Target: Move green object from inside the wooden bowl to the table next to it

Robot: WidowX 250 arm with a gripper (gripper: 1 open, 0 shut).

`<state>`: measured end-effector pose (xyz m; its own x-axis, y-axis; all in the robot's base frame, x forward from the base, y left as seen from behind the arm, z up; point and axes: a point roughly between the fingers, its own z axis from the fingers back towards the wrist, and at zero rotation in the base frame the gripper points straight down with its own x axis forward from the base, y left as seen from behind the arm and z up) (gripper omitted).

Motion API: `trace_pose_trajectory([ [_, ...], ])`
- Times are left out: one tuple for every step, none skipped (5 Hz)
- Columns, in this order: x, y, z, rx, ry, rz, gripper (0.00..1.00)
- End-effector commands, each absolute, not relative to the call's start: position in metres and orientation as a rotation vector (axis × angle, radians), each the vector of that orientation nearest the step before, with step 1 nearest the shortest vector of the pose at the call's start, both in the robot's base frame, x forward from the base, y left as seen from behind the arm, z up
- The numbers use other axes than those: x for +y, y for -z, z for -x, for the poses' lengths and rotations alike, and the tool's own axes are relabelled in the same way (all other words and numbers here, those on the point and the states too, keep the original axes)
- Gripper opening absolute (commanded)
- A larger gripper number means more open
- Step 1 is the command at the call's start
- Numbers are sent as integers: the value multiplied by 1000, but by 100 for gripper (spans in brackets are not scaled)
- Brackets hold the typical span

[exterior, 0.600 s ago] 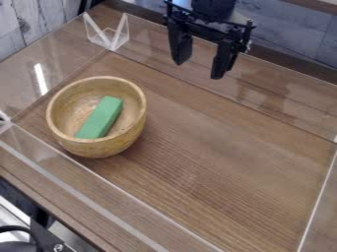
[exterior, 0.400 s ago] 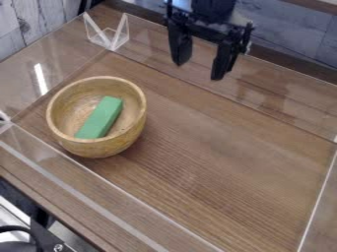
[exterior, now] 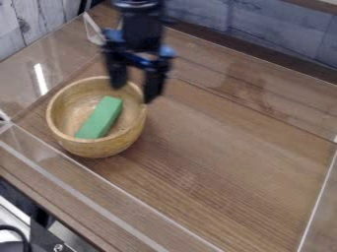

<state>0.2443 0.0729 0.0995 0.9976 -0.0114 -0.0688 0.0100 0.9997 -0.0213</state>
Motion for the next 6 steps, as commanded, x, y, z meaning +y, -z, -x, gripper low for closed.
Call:
trace_pose_trajectory([
  [107, -101, -235, -11, 48, 4, 100],
  [127, -91, -227, -38, 52, 4, 100],
  [133, -71, -234, -49, -43, 1, 100],
  [135, -51, -243, -58, -97, 3, 100],
  [129, -56, -242, -67, -105, 5, 100],
  [123, -66, -240, -75, -108, 15, 100],
])
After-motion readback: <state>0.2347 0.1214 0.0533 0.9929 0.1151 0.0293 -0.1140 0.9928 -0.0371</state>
